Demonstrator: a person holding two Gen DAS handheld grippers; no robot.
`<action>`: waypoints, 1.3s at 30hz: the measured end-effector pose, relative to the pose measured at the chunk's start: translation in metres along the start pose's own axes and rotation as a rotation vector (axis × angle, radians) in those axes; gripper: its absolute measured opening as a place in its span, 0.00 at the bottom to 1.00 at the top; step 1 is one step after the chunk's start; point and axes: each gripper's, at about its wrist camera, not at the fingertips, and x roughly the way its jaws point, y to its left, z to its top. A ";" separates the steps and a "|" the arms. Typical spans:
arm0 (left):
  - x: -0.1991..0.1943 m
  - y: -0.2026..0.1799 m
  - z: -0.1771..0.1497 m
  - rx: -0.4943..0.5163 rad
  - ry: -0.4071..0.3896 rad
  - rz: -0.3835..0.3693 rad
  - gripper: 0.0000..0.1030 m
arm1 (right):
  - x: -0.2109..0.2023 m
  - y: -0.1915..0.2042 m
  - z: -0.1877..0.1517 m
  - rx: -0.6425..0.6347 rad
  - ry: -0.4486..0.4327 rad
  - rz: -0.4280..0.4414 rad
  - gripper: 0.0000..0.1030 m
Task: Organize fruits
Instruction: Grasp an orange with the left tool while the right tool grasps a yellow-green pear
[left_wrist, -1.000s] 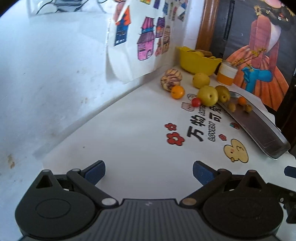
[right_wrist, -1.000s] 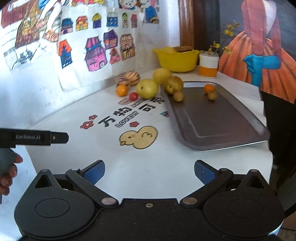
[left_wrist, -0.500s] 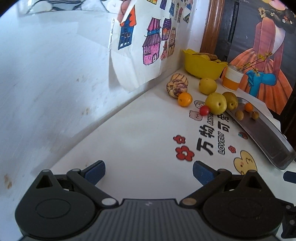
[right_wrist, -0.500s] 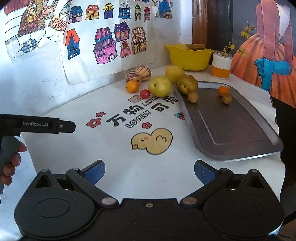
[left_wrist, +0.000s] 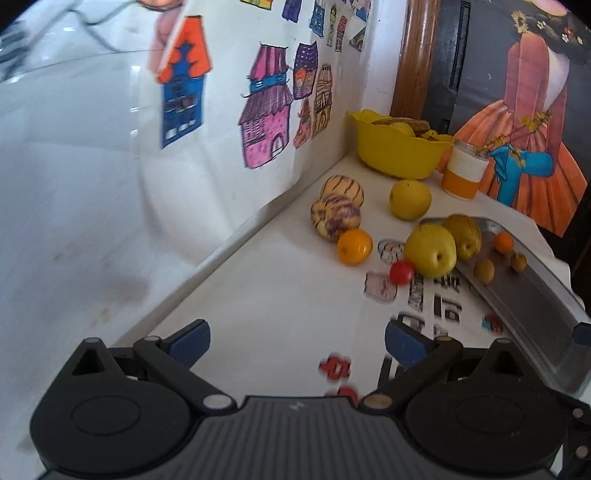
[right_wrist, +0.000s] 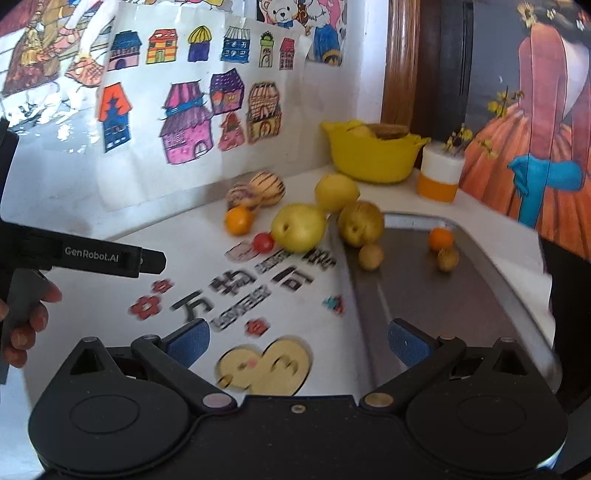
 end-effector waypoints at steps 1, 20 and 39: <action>0.006 -0.001 0.004 -0.006 0.001 -0.001 1.00 | 0.004 -0.001 0.004 -0.008 -0.004 -0.004 0.99; 0.093 -0.014 0.048 -0.106 0.002 -0.067 0.92 | 0.115 -0.011 0.063 -0.078 -0.037 0.086 0.83; 0.104 -0.014 0.049 -0.144 0.014 -0.207 0.35 | 0.152 -0.009 0.071 0.032 0.006 0.129 0.64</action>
